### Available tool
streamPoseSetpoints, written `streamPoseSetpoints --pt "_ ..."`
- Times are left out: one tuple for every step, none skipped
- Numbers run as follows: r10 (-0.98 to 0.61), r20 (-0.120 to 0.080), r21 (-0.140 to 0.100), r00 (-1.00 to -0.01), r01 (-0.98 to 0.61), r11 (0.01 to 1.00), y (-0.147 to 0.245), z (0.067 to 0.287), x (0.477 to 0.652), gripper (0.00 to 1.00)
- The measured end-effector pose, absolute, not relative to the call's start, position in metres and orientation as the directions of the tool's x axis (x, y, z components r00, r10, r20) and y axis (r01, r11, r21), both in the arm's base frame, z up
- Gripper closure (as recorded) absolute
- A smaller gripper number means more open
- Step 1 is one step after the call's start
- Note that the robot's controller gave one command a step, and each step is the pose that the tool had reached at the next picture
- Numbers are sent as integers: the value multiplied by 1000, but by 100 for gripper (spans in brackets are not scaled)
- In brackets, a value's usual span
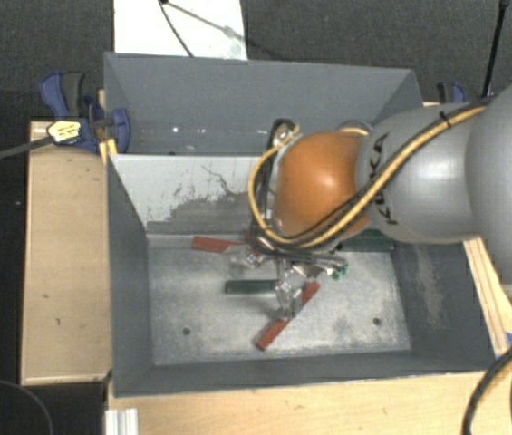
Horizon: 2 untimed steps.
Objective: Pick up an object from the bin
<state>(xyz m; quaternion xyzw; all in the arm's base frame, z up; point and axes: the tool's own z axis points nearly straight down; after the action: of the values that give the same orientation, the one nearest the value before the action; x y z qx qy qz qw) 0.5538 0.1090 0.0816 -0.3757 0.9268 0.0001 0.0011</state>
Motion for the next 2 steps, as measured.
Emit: streamPoseSetpoints --pt "-651 -7 -2 -759 -651 759 106 128 547 0" --pt "-523 -1 1 -852 -523 852 106 70 558 0"
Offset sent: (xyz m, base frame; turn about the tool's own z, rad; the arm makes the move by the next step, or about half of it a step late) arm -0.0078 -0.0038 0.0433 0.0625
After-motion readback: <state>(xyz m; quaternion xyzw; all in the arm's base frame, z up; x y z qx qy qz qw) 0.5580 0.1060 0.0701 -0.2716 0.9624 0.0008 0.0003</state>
